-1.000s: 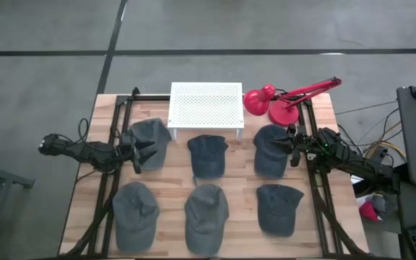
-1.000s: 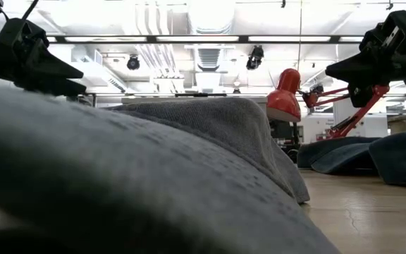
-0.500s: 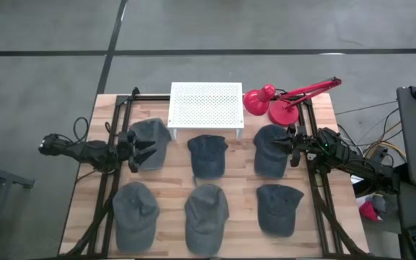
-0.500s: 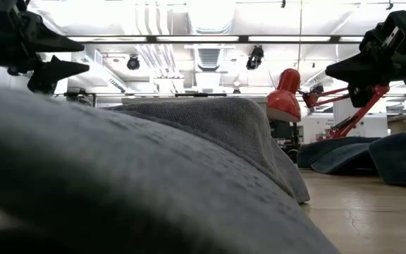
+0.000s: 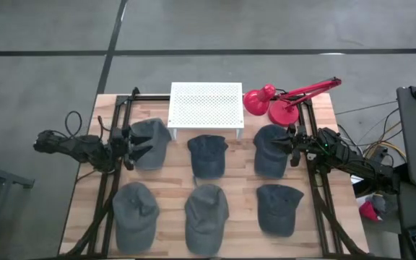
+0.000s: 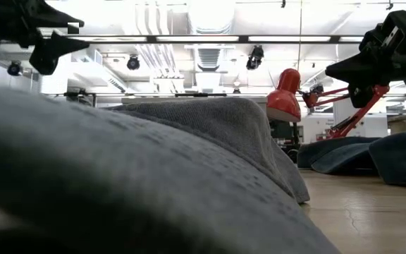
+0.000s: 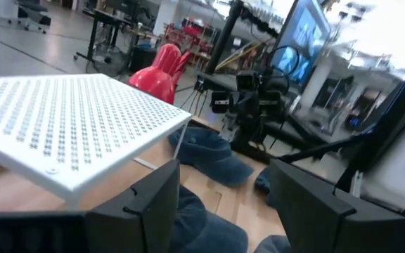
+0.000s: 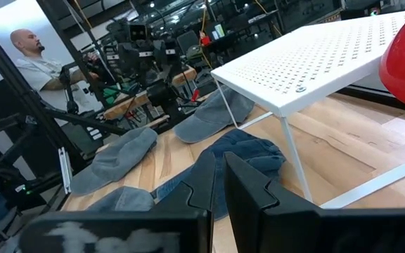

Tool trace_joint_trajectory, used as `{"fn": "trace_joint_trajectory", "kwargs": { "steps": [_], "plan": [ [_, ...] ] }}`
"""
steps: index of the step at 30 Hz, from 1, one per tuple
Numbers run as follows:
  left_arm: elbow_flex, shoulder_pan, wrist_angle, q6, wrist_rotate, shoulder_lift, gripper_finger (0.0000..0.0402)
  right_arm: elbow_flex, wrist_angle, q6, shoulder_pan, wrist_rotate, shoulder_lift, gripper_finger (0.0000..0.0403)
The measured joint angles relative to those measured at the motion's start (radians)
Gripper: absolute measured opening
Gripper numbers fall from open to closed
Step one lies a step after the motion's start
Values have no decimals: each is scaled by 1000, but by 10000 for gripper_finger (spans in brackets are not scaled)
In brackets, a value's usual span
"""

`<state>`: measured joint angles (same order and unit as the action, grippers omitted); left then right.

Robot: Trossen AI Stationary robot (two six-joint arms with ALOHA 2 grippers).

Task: Pick & Place hat
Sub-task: Put the top left gray cap on the shelf

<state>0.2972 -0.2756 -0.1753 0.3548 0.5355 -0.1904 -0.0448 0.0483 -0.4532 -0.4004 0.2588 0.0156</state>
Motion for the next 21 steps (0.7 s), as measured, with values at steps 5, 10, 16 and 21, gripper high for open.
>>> {"fn": "trace_joint_trajectory", "kwargs": {
  "steps": [5,10,16,21],
  "plan": [
    [141,0,-170,17,2,-134,222,0,0,-1,0,0,0,27],
    [216,0,-267,53,4,-237,222,0,0,-5,0,0,0,27],
    [193,0,-277,134,4,-271,222,0,0,-12,1,3,0,27],
    [174,0,-277,286,3,-271,222,0,0,-11,1,2,0,27]
  ]
}}
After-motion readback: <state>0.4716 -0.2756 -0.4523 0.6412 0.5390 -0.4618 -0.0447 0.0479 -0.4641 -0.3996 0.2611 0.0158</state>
